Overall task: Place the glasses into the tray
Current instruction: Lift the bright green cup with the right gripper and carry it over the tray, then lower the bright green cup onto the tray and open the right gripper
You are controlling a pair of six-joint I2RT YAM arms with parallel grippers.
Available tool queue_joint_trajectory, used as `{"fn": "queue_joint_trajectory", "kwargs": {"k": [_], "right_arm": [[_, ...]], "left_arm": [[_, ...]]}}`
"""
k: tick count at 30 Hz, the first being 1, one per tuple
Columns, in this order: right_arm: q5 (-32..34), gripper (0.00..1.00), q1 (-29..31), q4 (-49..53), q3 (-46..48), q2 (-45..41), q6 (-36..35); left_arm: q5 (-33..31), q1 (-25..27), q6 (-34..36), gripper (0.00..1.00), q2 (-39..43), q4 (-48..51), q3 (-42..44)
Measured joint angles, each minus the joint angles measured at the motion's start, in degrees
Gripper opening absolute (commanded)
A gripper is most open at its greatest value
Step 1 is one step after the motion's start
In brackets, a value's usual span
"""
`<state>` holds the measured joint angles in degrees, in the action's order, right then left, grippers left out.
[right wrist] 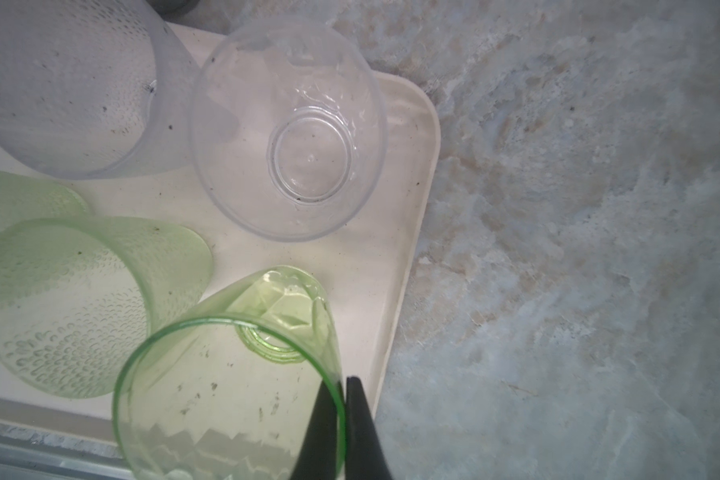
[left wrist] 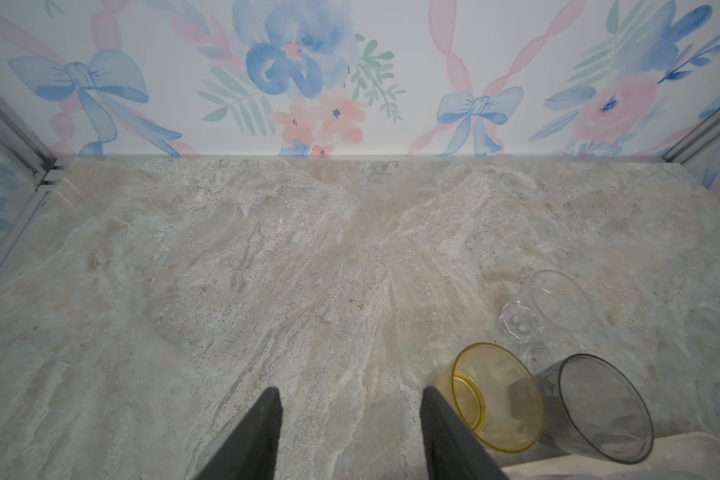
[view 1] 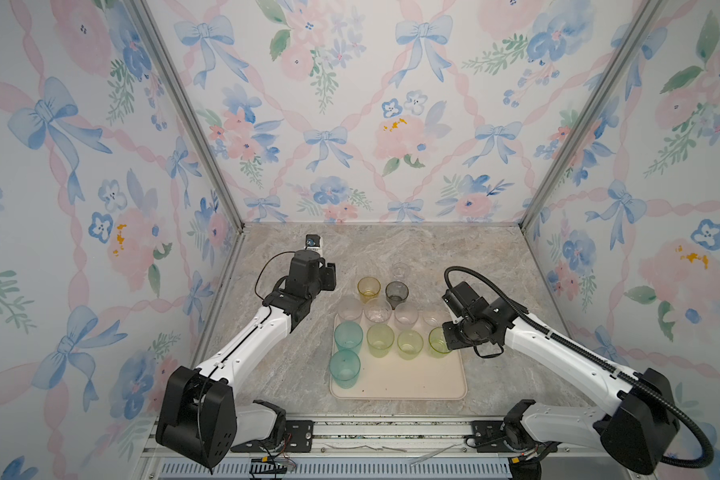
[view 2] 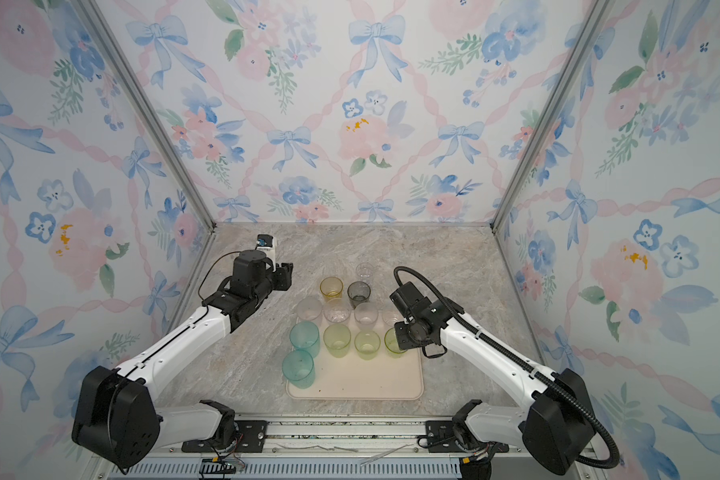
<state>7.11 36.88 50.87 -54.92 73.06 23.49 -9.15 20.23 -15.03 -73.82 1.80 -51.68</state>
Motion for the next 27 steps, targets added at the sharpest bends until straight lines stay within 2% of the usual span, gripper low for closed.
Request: {"fn": "queue_joint_trajectory", "kwargs": {"k": [8,27], "right_arm": [[-0.02,0.00,-0.33,-2.29,0.00,3.91,-0.76],[-0.26,0.00,-2.51,-4.15,1.09,5.70,-2.05]], "left_arm": [[0.02,0.00,0.55,0.57,0.81,0.00,0.00],[1.20,0.00,1.55,0.59,1.27,0.00,0.00]]}}
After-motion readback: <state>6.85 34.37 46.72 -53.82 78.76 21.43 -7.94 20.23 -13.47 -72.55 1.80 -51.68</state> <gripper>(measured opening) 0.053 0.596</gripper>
